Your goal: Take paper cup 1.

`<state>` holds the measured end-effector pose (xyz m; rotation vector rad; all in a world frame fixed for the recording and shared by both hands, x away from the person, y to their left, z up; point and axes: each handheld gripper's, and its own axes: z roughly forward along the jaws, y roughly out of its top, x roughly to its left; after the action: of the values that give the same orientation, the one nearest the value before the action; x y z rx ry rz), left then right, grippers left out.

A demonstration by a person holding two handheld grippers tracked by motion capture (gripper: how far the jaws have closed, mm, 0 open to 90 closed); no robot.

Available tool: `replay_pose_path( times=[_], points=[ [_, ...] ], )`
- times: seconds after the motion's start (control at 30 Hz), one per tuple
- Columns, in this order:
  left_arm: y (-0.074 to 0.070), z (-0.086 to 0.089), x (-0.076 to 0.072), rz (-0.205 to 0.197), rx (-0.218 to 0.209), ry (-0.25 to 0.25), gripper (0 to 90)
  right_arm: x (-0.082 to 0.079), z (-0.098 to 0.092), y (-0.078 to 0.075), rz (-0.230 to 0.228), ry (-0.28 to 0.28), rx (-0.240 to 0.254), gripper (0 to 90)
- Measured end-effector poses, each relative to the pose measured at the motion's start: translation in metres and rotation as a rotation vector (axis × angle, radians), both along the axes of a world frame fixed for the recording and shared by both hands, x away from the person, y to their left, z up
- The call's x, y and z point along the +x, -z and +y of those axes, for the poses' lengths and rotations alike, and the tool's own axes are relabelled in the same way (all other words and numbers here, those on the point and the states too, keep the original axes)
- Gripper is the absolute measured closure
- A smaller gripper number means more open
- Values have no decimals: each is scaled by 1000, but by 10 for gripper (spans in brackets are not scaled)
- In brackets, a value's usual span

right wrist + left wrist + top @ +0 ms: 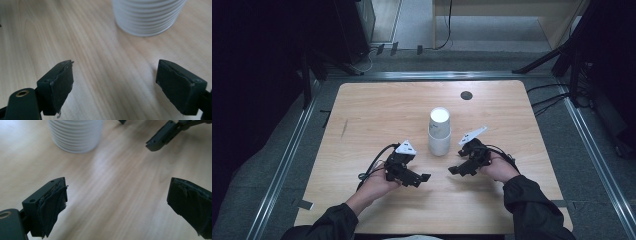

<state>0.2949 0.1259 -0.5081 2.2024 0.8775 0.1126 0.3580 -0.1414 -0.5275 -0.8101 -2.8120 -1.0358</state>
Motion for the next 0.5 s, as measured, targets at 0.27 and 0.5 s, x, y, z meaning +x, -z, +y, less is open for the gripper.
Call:
replay_pose_path(
  times=[0.27,0.5],
  points=[
    [-7,16,3,17,16,30,128,-3,0,-18,-87,85,69,131],
    [-15,29,12,26,-22,-24,130,-2,-11,-27,-28,74,185,143]
  ],
)
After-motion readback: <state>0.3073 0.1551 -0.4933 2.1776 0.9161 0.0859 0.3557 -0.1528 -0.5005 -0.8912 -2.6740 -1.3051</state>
